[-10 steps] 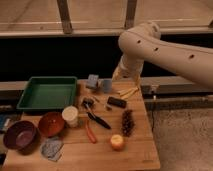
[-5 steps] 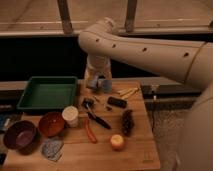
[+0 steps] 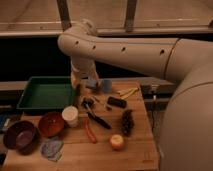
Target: Stack bowls on top of each other
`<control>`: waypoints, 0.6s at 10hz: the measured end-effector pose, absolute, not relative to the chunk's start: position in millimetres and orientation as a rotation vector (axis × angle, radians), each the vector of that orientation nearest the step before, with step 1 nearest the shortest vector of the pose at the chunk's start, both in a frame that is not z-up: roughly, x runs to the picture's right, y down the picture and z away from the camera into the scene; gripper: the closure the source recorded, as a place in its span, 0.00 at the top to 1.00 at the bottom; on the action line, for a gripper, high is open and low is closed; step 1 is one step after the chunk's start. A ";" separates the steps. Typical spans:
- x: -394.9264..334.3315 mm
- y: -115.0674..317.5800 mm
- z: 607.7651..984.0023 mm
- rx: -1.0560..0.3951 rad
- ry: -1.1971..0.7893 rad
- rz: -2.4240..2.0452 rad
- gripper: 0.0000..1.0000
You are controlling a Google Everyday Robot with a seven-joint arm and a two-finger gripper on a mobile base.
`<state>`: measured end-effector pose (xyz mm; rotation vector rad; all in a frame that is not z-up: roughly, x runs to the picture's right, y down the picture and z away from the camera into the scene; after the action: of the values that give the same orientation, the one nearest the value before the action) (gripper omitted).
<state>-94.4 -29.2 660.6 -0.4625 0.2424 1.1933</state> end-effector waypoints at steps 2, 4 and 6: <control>-94.4 -27.5 661.8 -0.473 0.244 1.195 0.65; -102.8 -19.5 666.9 -0.498 0.251 1.178 0.65; -99.9 -21.4 666.5 -0.493 0.251 1.181 0.65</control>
<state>-99.9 -21.4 666.5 -0.4930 0.2509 1.1811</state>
